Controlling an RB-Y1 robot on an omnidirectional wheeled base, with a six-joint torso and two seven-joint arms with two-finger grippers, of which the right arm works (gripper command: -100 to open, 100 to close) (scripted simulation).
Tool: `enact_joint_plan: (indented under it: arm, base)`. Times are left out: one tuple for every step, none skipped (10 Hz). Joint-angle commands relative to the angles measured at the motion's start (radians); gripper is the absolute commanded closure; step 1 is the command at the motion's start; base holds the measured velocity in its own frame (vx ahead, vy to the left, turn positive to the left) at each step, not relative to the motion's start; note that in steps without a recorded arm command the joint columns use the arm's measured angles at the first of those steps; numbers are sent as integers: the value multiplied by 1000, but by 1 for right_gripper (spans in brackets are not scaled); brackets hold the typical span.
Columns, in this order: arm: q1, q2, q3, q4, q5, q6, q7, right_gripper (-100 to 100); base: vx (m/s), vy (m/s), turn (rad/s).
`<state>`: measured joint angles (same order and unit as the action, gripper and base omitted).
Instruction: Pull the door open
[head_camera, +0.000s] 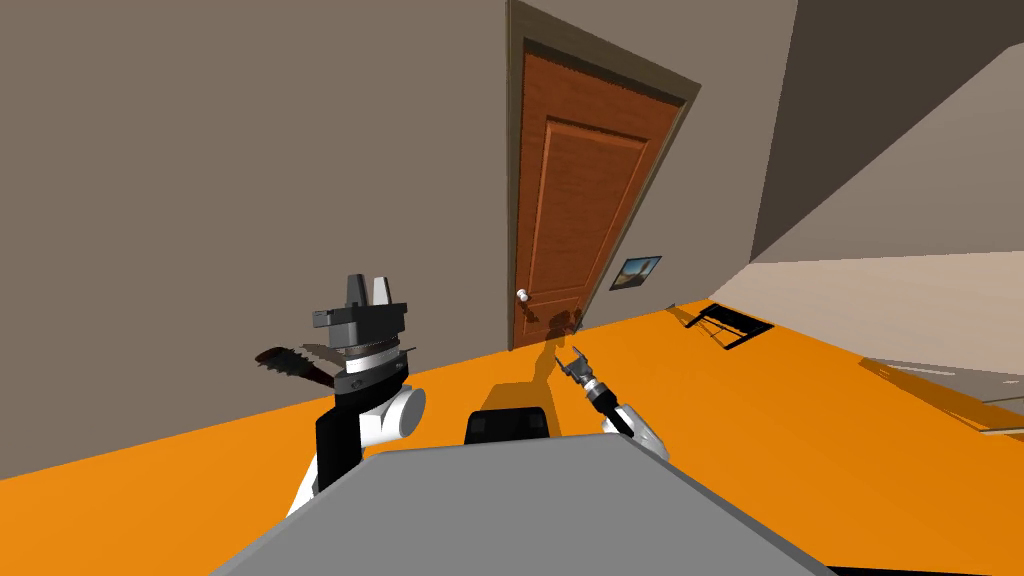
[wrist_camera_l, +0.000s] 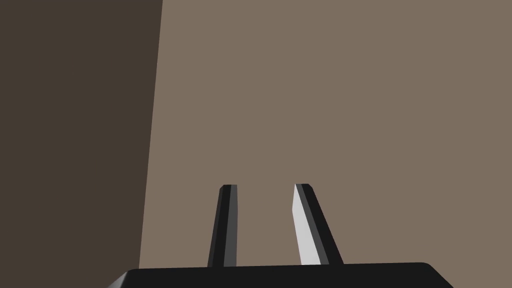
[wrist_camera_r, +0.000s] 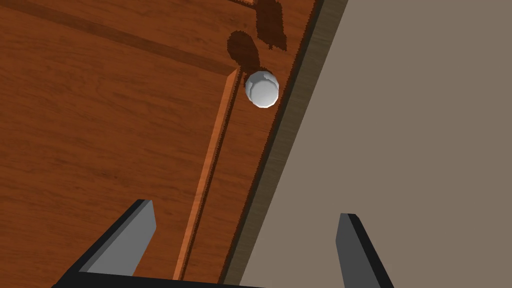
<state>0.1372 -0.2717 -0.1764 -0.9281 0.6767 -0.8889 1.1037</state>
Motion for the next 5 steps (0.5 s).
enact_joint_plan:
  arm:
    - [-26,23,3,23,-7,8,12,-100]
    - [-37,37,6,29,-10,13,16,-100]
    - [-47,52,8,35,-14,19,21,-100]
    - [-57,69,10,41,-17,24,25,-100]
    - [-66,86,12,46,-20,28,29,-100]
  base:
    - [180,23,-48]
    - [213,20,-57]
    - [204,7,-47]
    - [204,-2,-66]
    - [220,-11,-48]
